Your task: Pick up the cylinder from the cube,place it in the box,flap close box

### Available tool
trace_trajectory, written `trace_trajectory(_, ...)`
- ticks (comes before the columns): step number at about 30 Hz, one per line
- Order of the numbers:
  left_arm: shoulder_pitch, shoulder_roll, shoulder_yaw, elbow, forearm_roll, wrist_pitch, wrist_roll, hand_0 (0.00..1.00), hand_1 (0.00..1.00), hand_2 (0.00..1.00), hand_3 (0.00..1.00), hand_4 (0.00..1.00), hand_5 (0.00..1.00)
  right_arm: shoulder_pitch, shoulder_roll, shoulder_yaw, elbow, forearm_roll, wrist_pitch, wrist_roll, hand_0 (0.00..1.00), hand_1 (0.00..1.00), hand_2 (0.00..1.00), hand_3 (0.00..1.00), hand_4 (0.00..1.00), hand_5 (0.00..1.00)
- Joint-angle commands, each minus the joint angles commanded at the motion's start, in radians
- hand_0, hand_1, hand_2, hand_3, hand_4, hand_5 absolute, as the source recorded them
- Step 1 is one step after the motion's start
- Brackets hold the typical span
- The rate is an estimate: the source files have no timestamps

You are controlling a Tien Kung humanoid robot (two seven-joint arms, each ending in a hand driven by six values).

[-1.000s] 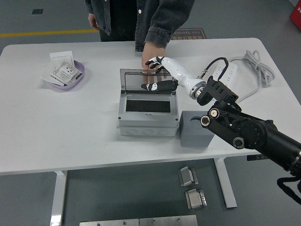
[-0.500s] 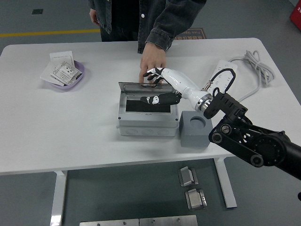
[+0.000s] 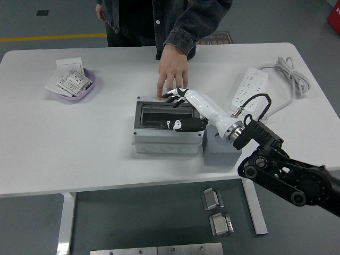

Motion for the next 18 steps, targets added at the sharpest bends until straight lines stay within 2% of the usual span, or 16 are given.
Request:
trace_trajectory(7,0.000,-0.001,-0.002,0.000,0.003,0.000,0.002,0.644,0.658,0.557,0.665,0.696,0.328,-0.039,-0.018,0.047,0.010,-0.002,0.004,0.000,0.722,0.620,0.681,0.754,0.885,0.494)
trace_trajectory(13,0.005,0.001,-0.006,0.000,0.007,-0.001,0.004,0.644,0.658,0.557,0.664,0.696,0.329,-0.140,-0.032,0.190,0.032,-0.051,0.020,0.002,0.713,0.619,0.683,0.754,0.880,0.498)
trace_trajectory(18,0.017,0.001,-0.008,0.000,0.005,0.000,0.007,0.644,0.658,0.557,0.665,0.696,0.329,-0.249,-0.009,0.336,0.074,-0.081,0.022,0.027,0.719,0.620,0.682,0.754,0.879,0.508)
